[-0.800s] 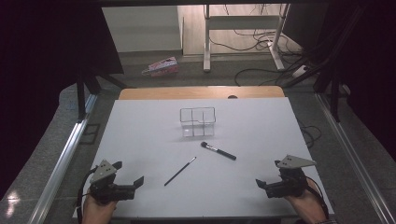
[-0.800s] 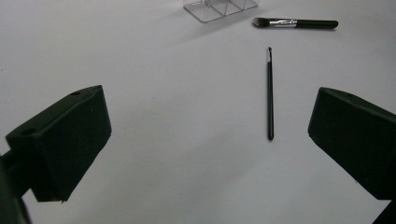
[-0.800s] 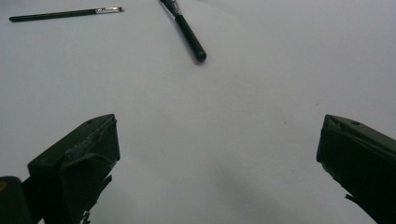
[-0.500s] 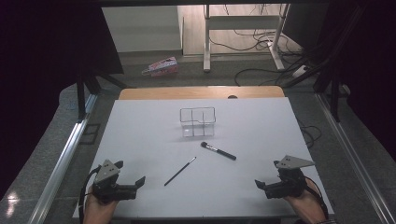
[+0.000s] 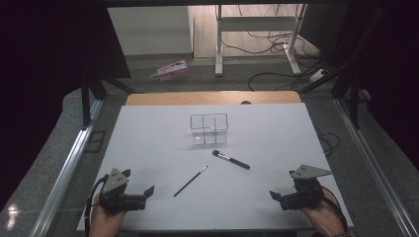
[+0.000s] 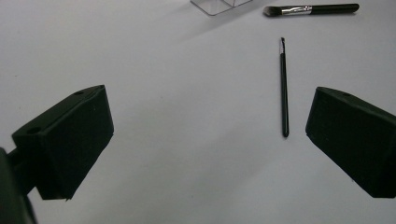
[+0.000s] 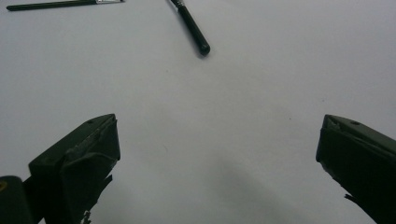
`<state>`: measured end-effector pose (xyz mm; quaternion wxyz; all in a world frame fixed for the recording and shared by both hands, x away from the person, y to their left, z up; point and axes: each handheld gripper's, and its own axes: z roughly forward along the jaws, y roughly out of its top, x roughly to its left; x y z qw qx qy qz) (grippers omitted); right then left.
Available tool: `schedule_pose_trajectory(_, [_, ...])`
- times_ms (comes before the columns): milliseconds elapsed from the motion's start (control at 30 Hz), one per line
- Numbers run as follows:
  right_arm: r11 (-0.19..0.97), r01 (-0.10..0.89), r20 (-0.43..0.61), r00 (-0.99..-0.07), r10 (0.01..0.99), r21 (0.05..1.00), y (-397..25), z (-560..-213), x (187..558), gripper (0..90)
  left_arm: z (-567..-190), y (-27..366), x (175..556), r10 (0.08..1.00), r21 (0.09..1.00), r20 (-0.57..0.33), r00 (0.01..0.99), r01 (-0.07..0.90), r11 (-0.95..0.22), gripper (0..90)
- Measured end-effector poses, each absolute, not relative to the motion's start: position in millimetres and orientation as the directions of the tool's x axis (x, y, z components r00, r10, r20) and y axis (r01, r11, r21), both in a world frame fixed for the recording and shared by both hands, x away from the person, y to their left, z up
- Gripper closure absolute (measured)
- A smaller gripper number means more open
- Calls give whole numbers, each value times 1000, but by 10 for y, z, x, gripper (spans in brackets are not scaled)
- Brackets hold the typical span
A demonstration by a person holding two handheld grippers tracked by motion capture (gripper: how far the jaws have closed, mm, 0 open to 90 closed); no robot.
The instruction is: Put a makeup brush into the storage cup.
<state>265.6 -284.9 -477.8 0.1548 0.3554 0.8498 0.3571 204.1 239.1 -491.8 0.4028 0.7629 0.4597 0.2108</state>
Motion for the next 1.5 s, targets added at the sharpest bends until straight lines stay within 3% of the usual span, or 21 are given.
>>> schedule_pose_trajectory(1500, [568,540,2,-726,688,621,-2646,-4650,2785,0,-4941,2380,2060,863,790,-49,503,548,-275,17])
